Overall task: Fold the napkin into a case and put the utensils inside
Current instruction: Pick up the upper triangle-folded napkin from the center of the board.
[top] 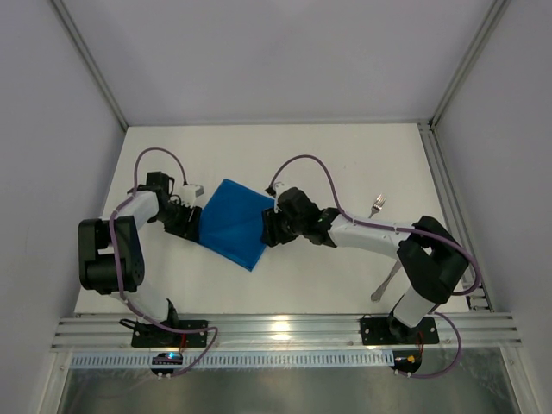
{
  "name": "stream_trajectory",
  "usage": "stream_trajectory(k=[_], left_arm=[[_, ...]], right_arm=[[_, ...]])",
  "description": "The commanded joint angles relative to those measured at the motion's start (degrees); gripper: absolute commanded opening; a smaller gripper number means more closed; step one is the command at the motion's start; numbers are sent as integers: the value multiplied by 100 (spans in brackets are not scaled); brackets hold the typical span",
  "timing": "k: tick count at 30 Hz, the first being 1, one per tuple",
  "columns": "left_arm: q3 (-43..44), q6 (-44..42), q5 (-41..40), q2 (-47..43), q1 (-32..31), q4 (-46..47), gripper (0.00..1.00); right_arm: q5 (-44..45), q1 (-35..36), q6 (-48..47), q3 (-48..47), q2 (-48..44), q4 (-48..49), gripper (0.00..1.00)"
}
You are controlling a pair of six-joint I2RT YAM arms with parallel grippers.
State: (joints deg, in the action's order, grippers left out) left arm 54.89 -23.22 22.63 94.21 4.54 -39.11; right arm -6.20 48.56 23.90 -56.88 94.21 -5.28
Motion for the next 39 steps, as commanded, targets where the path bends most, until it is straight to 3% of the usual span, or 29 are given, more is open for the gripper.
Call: stream_trajectory(k=[1,10,13,21,25,32,36,39], left_arm=[[-58,-165,189,-17,30,194,52],[30,-358,207,-17,39,45,44],[83,-385,145,-131,30,9,36],[101,-552,733,-96,39,-281,4],[92,-578,751,-166,39,-369,0],[30,-552,927,-527,39,-685,0],[-58,-552,1006,-711,39,-835,0],[-119,-561,1103,-817,39,-914,0]], right_arm=[[-66,75,71,-86,71,247,52],[-136,75,80,-68,97,220,52],[-136,84,88,-60,106,247,51],[-347,259,-69,-165,299,405,51],[-374,330,70,-95,299,493,51],[-303,295,1800,528,54,572,51],[-339,286,3354,1414,-166,1256,57],[-207,295,3823,1854,-281,1845,60]])
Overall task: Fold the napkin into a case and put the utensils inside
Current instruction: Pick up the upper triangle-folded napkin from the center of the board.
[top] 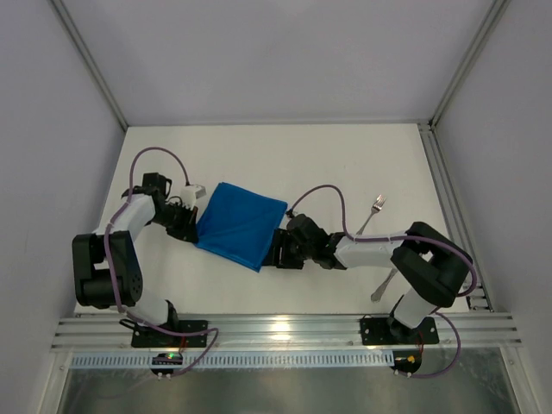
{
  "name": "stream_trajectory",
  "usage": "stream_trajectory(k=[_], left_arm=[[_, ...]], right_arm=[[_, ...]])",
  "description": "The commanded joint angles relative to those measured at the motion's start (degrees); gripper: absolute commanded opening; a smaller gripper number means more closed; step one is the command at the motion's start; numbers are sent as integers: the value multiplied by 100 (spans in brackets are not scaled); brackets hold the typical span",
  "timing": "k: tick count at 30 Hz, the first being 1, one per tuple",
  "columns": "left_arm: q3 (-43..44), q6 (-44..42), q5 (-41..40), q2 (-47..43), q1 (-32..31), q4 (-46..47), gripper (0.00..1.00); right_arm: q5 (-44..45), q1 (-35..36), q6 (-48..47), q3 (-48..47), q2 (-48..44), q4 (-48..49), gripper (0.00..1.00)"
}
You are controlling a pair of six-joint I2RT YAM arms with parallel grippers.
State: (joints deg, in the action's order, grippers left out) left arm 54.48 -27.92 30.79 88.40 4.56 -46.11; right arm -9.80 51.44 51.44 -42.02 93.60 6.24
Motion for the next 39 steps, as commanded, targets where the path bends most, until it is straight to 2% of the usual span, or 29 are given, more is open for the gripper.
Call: stream_trajectory(k=[1,11,24,35,39], left_arm=[[-86,-108,305,-253,36,-267,0],[-139,-82,95,-367,36,-267,0],[-104,85,-634,195,36,181,1],[-113,41,-714,274,28,155,15],[-87,59,-890,213,36,146,24]], right_arm=[[180,6,1261,422,-211,816,60],[497,6,1413,309,352,1002,57],[655,6,1378,168,817,1301,49],[602,-2,1316,18,1064,1318,37],[620,6,1299,-17,1116,1318,27]])
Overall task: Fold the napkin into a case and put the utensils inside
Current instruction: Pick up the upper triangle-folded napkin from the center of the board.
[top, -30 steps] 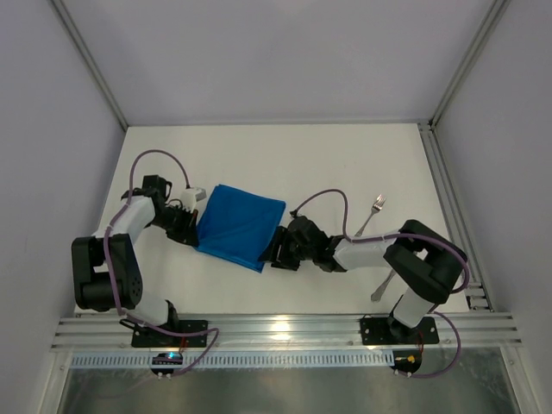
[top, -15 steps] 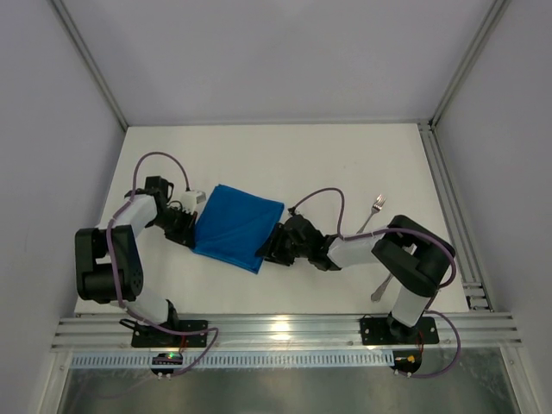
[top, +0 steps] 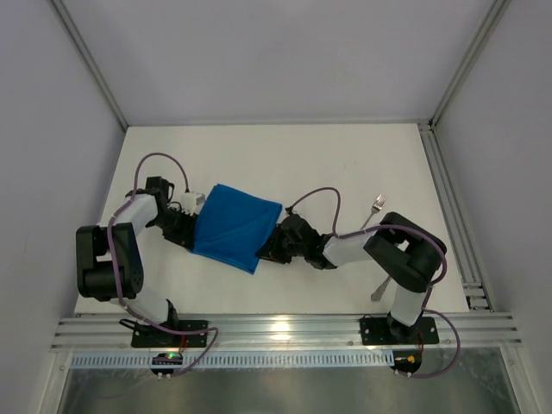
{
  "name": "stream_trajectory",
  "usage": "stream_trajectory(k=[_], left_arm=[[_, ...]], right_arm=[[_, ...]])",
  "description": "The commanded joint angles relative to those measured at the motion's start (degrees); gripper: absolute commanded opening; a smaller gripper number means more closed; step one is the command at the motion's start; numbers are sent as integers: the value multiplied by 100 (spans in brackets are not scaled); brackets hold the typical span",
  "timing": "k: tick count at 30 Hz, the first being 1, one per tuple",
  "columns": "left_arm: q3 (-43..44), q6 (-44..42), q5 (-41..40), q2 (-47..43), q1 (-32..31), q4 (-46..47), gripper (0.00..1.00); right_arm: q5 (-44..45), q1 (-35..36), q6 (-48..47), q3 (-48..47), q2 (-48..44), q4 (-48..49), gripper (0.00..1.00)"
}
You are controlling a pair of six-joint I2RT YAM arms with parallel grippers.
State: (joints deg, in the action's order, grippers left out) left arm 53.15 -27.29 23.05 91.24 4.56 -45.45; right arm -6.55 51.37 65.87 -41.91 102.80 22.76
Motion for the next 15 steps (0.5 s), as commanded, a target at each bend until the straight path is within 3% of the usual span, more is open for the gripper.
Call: stream_trajectory(k=[1,7,15], left_arm=[[64,4,-177,-150,36,72,30],[170,-39,-336,-545,28,-42,48],[608,-128,-82,-1029,28,-587,54]], right_arm=[[268,13,-144,-36,222,-325,24],[224,13,-215,-107,240,-299,8],[154,-22,-276,-98,231,-132,4]])
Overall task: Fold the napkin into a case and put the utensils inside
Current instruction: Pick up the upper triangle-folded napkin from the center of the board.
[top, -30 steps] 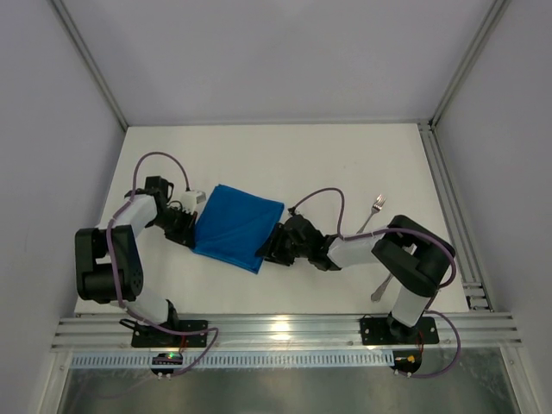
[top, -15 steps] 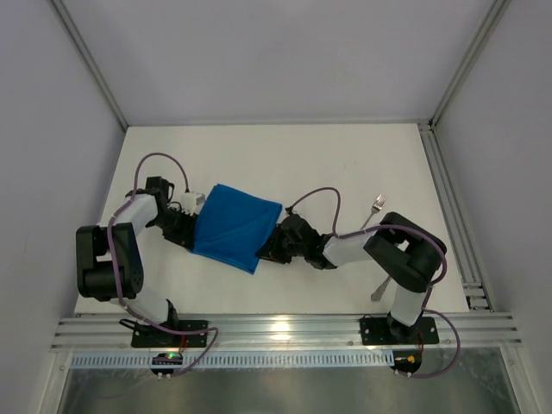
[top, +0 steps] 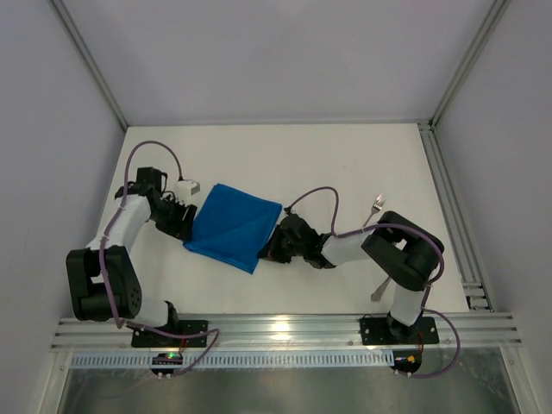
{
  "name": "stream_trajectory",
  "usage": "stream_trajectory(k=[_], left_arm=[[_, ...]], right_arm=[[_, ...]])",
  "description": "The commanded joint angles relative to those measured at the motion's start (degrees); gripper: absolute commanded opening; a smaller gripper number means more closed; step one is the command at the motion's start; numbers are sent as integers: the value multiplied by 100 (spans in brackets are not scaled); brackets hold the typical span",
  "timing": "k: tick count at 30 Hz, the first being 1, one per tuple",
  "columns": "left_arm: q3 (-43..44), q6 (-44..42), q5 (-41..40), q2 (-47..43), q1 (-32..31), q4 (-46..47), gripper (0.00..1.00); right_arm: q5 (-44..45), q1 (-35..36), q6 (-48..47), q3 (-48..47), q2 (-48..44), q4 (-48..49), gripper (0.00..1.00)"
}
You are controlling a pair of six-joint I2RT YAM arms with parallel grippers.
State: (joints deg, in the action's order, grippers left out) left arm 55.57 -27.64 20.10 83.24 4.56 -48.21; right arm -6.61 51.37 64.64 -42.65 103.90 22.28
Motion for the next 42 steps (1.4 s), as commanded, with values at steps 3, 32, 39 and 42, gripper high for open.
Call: stream_trajectory(k=[3,32,39,42], left_arm=[[515,-31,563,-414,28,-435,55],[-1672,-1771,-1473,-459,-4991,2236,86],[-1866,-1850,-1614,-256,-5017,2447,64],[-1918,-1850,-1649,-160,-5017,2535,48]], right_arm=[[90,-40,-206,-32,96,-5,4],[-437,-277,-470,-261,-1,22,4],[-481,-312,-514,-270,-54,22,4],[-499,-321,-523,-270,-71,-5,4]])
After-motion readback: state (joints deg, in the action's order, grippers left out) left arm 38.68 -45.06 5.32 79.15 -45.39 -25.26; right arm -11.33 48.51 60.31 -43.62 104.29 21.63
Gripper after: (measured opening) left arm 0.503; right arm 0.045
